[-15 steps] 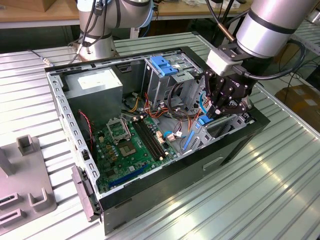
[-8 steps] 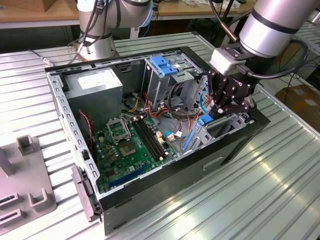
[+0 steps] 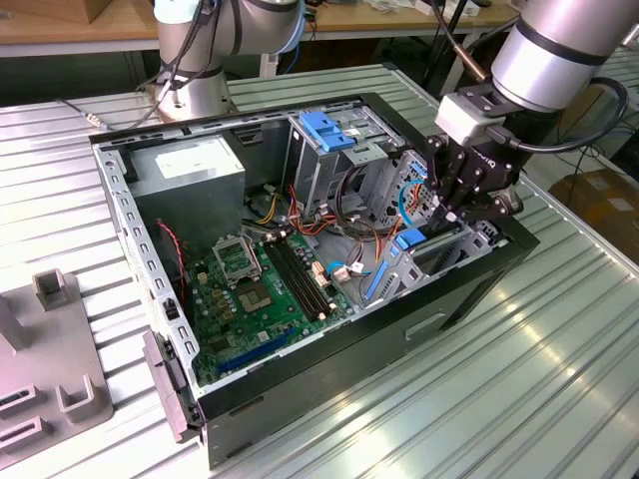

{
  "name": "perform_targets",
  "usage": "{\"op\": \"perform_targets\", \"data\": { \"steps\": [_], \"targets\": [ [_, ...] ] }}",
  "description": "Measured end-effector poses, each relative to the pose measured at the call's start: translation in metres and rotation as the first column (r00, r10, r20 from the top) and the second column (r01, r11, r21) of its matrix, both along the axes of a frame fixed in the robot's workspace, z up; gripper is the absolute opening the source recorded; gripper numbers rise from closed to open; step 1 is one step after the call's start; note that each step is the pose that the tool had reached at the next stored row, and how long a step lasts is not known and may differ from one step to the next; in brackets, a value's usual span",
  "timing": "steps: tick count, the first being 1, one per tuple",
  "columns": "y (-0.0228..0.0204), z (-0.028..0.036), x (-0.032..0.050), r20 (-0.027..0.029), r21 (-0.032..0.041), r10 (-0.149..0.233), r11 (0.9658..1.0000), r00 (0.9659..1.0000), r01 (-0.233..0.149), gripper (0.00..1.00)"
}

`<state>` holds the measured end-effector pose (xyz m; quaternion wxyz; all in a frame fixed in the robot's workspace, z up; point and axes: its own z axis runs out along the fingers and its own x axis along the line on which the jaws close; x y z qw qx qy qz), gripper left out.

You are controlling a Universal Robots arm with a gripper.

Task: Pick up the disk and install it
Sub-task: 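Insert the first disk wire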

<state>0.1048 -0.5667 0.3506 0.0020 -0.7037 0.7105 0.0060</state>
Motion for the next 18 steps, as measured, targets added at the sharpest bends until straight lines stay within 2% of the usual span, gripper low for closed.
{"op": "perform_targets", "data": {
  "steps": [10, 18],
  "targets": [
    [0.0001, 0.0127, 0.0069, 0.0019, 0.0001, 0.009, 1.0, 1.0, -0.009, 0.1],
    [0.0003, 0.013, 0.0077, 0.002, -0.0003, 0.021, 0.9998, 0.9998, -0.021, 0.1]
  ]
}}
